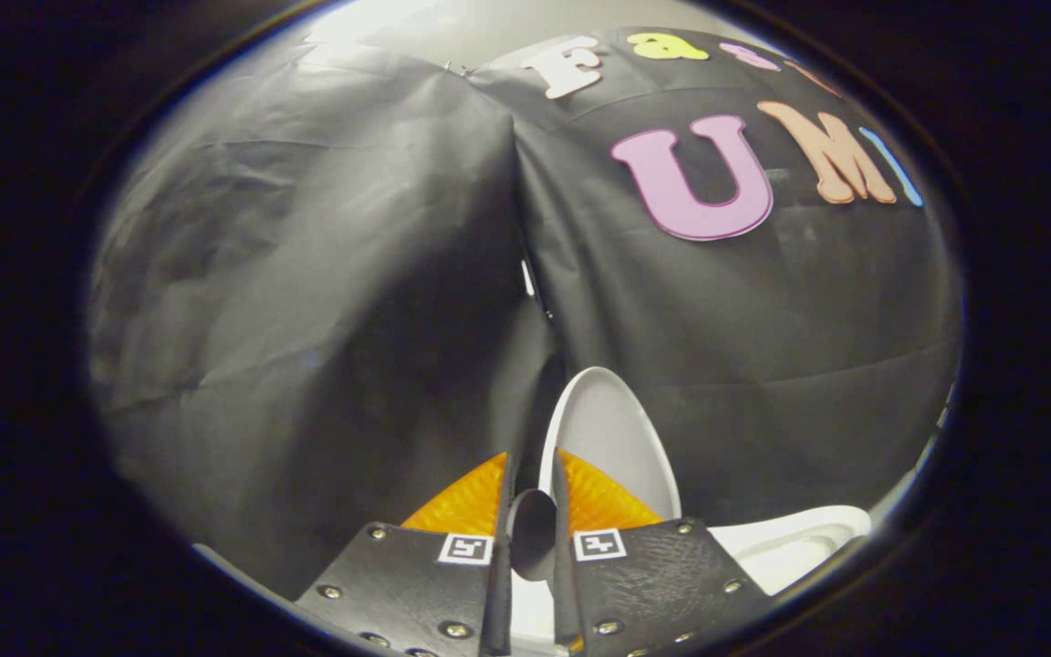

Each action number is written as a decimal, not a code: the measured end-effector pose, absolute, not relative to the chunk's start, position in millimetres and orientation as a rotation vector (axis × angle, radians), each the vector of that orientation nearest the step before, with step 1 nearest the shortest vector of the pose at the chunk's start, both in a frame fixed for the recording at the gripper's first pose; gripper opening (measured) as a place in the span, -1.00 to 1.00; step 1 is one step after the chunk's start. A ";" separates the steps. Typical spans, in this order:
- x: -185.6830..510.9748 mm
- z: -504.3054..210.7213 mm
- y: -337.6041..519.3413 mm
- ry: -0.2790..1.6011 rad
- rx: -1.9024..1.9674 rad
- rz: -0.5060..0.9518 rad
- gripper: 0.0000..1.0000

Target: Open the toilet lid.

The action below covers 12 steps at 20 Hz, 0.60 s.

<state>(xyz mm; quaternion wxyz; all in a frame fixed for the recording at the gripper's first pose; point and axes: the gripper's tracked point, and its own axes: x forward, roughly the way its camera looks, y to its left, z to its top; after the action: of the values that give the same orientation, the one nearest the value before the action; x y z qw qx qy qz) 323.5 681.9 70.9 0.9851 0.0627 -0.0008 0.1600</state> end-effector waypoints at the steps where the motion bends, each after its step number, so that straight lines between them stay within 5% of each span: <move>1: 321.1 72.5 678.1 0.000 0.114 0.331 -0.64; 8: 298.5 117.0 656.4 -0.112 0.097 0.386 0.01; 12: 280.8 141.7 604.6 -0.157 0.048 0.286 0.01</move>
<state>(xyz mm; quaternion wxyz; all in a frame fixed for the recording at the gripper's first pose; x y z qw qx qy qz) 280.8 604.6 141.7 0.9864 0.0240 -0.0783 0.1426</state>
